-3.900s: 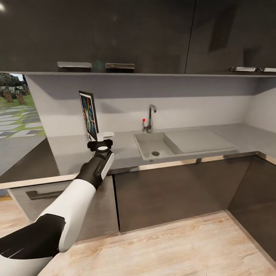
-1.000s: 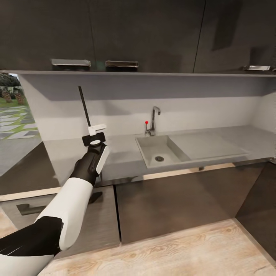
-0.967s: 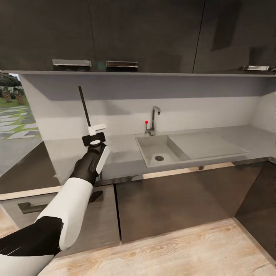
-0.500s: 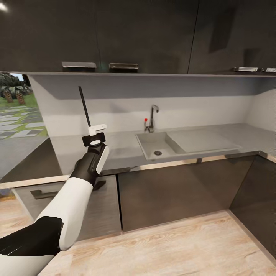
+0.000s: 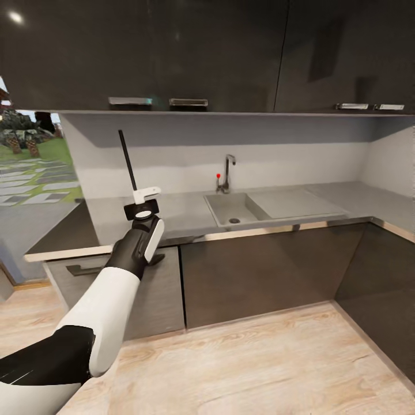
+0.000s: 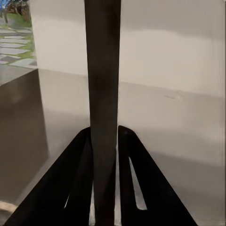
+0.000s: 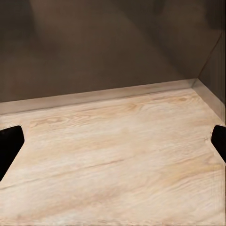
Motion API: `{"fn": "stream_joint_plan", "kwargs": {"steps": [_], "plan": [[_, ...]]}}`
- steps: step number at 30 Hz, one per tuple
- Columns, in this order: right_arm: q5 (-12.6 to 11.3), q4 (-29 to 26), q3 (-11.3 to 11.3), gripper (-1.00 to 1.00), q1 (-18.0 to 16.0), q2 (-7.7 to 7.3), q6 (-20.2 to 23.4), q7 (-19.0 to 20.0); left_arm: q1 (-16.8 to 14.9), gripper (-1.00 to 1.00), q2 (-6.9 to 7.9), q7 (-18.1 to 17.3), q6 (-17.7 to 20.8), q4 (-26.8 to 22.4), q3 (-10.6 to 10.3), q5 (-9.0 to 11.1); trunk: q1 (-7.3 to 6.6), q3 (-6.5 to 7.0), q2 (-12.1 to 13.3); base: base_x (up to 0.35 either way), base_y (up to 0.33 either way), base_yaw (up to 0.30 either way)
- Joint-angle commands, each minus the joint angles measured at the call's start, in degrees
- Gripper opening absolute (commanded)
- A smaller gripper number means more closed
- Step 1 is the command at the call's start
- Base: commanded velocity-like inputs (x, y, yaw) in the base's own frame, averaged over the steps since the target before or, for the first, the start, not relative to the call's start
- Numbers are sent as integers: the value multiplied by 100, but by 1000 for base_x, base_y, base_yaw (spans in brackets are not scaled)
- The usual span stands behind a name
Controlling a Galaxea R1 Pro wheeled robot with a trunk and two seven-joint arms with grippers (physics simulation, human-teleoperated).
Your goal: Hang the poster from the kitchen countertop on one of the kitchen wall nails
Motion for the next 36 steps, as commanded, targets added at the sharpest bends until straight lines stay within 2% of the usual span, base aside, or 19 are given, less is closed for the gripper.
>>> {"fn": "stream_joint_plan", "kwargs": {"steps": [1,6,8,11,12,15,16,19,21,24,25,30,31,32,33,36], "plan": [[1,-7,-1,100,2,0,-7,-3,-4,-100,0,40,37,-12,-19,10,-3,-5,-4,-329,0,0],[8,-7,0,100,2,0,-7,-3,-4,-100,0,17,38,-29,-44,23,-3,-5,-4,-329,0,0],[7,-7,-1,100,2,0,-7,-3,-4,-100,0,-32,39,-44,-63,108,-3,-5,-4,-281,0,0],[7,-7,-1,100,2,0,-7,-3,-4,-100,0,-351,42,-52,-178,239,-3,-5,-4,-127,0,0],[8,-7,-1,100,2,0,-7,-3,-4,-100,0,-617,43,-54,-290,278,-3,-5,-4,-64,0,0],[9,-7,-1,100,2,0,-7,-3,-4,-100,0,-1080,49,-56,-473,314,-3,-5,-4,-42,0,0],[9,-7,-1,100,2,0,-7,-3,-4,-100,0,-1412,51,-56,-554,343,-3,-5,-4,-21,0,0],[9,-7,-1,100,2,0,-7,-3,-4,-100,0,-1937,52,-57,-632,400,-3,-5,-4,-14,0,0],[9,-7,-1,100,2,0,-7,-3,-4,-100,0,-2957,103,-57,-684,525,-3,-5,-4,-5,0,0],[9,-6,-1,100,2,0,-7,-3,-4,-100,0,-3551,177,-57,-691,567,-3,-5,-4,-2,0,0],[9,-2,-1,100,2,0,-7,-3,-4,-100,0,-4078,271,-68,-688,588,-3,-5,-4,0,0,0],[9,0,-1,100,2,0,-7,-3,-4,-100,0,-5248,493,-97,-680,609,-3,-5,-4,0,0,0],[9,1,-1,100,2,0,-7,-3,-4,-100,0,-5611,545,-96,-677,611,-3,-5,-4,0,0,0],[9,1,-1,100,2,0,-7,-3,-4,-100,0,-5802,565,-93,-676,611,-3,-5,-4,0,0,0],[9,1,-1,100,2,0,-7,-3,-4,-100,7,-6185,596,-88,-674,609,-3,-5,-4,0,0,0],[9,2,3,100,2,0,-5,-2,-4,-100,88,-6741,623,-59,-669,606,-3,-5,-4,0,0,0]]}}
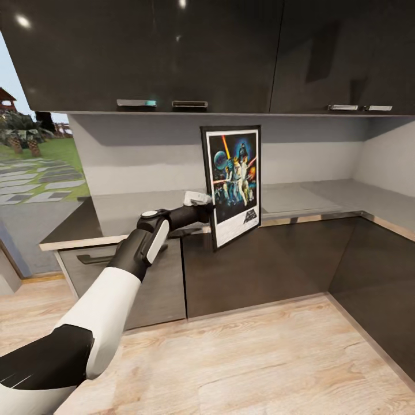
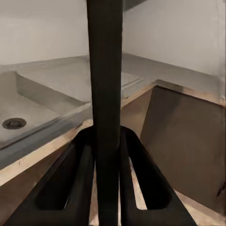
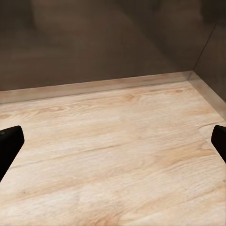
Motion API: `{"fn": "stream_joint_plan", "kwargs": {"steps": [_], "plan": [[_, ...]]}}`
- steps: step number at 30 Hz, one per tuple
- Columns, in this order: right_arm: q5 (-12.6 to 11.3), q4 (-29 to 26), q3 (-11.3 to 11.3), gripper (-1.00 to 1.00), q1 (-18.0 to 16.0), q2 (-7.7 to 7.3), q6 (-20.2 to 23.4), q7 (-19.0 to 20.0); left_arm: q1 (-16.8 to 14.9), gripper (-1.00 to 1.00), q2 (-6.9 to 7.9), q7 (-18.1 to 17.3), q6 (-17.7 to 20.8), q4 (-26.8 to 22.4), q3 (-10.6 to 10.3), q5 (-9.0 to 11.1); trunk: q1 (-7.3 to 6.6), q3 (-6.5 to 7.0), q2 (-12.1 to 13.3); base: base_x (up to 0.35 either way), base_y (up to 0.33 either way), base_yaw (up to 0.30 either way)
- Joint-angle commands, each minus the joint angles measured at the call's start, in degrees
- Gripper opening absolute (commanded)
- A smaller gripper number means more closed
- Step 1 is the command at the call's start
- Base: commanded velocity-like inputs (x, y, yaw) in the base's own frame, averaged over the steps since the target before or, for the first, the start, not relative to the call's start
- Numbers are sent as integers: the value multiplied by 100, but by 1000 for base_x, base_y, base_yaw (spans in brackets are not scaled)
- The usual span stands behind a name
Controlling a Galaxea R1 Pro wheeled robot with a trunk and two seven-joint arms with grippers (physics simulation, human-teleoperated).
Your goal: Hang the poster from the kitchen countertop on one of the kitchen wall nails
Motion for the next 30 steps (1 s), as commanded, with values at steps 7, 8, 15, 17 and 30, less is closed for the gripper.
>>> {"fn": "stream_joint_plan", "kwargs": {"steps": [7,8,15,17,30], "plan": [[2,-12,-4,100,2,-24,15,17,-4,-100,416,-1620,60,287,0,47,0,-5,-3,0,0,0],[2,-12,-6,100,2,-29,17,23,-4,-100,465,-1825,55,344,1,47,0,-5,-3,0,0,0],[15,-79,-10,100,-9,-68,71,125,25,-100,716,-3409,-137,736,-3,36,0,-5,-3,0,0,0],[13,-108,-12,100,-39,-124,209,314,108,-100,738,-3566,-350,764,1,37,0,-5,-3,0,0,0],[-25,-2367,-176,100,-78,-401,2873,2960,1215,-100,1327,-4777,-1250,566,3,51,0,-5,-3,0,0,0]]}}
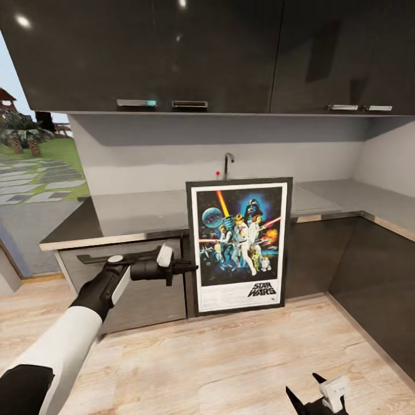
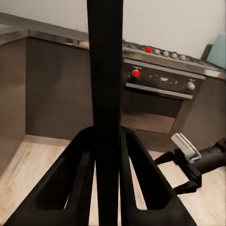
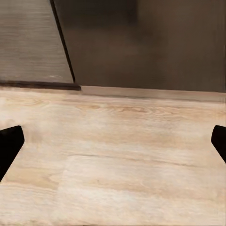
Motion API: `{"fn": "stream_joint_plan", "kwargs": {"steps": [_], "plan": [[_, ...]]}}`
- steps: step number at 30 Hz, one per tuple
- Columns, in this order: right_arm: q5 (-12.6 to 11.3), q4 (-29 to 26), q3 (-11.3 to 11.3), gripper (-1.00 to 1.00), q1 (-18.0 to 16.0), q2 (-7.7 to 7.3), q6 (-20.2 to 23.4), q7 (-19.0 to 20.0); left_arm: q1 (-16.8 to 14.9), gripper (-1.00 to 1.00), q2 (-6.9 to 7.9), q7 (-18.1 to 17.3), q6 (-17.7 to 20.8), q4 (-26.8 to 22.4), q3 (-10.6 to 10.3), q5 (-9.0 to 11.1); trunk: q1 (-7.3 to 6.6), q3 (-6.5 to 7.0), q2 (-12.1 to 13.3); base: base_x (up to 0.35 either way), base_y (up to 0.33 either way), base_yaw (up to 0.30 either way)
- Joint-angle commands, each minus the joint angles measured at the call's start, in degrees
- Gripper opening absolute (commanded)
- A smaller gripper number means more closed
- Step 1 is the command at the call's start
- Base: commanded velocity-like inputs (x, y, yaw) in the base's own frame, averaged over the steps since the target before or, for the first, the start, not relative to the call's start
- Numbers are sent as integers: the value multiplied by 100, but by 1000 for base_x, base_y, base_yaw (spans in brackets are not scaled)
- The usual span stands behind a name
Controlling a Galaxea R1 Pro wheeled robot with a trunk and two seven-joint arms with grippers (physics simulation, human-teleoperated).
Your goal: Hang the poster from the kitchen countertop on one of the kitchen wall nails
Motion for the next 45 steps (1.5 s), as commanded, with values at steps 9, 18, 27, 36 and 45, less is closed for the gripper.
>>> {"fn": "stream_joint_plan", "kwargs": {"steps": [9,18,27,36,45], "plan": [[-27,-1011,-231,100,-179,-551,1253,1665,339,-100,168,-597,-73,34,-30,31,0,-5,-3,0,0,0],[-44,-1099,-658,100,-789,-1075,2028,3559,374,-100,198,-887,-81,64,-40,18,0,-5,-3,0,0,0],[-2,-1075,-877,100,-1307,-1218,2442,5002,377,-100,263,-887,-94,132,-55,6,0,-5,-3,0,0,0],[-53,-1074,-876,100,-1515,-1546,2837,5474,377,-100,280,-887,-115,134,-417,6,0,-5,-3,0,0,0],[-49,-1067,-845,100,-1796,-1580,3057,5790,377,-100,281,-887,-121,134,-683,13,0,-5,-3,0,0,0]]}}
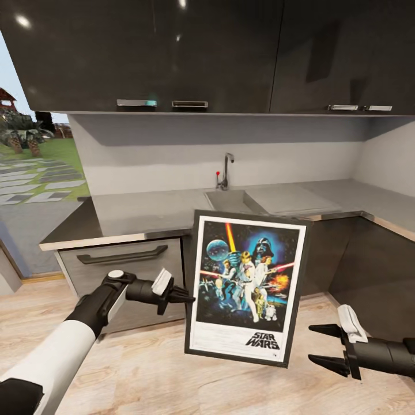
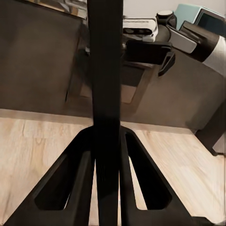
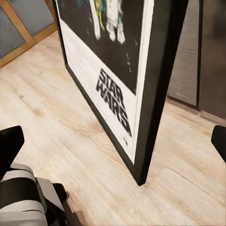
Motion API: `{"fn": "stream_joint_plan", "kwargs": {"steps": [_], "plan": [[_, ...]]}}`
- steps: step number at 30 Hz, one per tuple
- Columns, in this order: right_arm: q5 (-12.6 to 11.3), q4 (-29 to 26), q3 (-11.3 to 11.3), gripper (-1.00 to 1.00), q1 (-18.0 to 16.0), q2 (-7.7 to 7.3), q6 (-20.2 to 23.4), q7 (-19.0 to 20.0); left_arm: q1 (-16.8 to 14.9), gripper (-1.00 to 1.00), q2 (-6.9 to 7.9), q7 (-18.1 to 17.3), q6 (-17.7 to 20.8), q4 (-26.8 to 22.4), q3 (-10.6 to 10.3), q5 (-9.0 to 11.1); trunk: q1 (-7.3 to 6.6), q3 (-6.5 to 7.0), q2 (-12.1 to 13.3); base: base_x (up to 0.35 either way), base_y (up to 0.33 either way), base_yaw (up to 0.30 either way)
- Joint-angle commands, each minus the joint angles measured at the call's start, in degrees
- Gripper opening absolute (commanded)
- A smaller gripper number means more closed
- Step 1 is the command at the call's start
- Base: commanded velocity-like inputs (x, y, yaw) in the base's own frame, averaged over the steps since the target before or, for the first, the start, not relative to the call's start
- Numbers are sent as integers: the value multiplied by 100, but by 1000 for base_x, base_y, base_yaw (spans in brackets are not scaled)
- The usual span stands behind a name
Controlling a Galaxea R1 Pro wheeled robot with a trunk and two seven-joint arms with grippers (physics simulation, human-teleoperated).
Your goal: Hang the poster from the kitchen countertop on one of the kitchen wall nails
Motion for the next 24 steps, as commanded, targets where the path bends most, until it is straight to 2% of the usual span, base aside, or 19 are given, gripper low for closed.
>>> {"fn": "stream_joint_plan", "kwargs": {"steps": [1,4,8,14,19,24], "plan": [[-6,-1,1,100,-13,0,63,25,-6,-100,9,-5,39,-1,-82,42,0,-6,-4,0,0,0],[-7,21,14,100,-42,7,71,37,-6,-100,9,-5,41,-8,-284,48,0,-6,-4,0,0,0],[-9,113,20,100,-87,10,69,41,-6,-100,13,-5,39,-16,-366,54,0,-6,-4,0,0,0],[-14,163,21,100,-109,11,67,42,-6,-100,20,-5,35,-47,-389,58,0,-6,-4,0,0,0],[-16,189,33,100,-114,27,63,43,-6,-100,110,-5,32,-103,-397,66,0,-6,-4,0,0,0],[-16,201,38,100,-115,34,59,43,-6,-100,132,-5,27,-198,-395,69,0,-6,-4,0,0,0]]}}
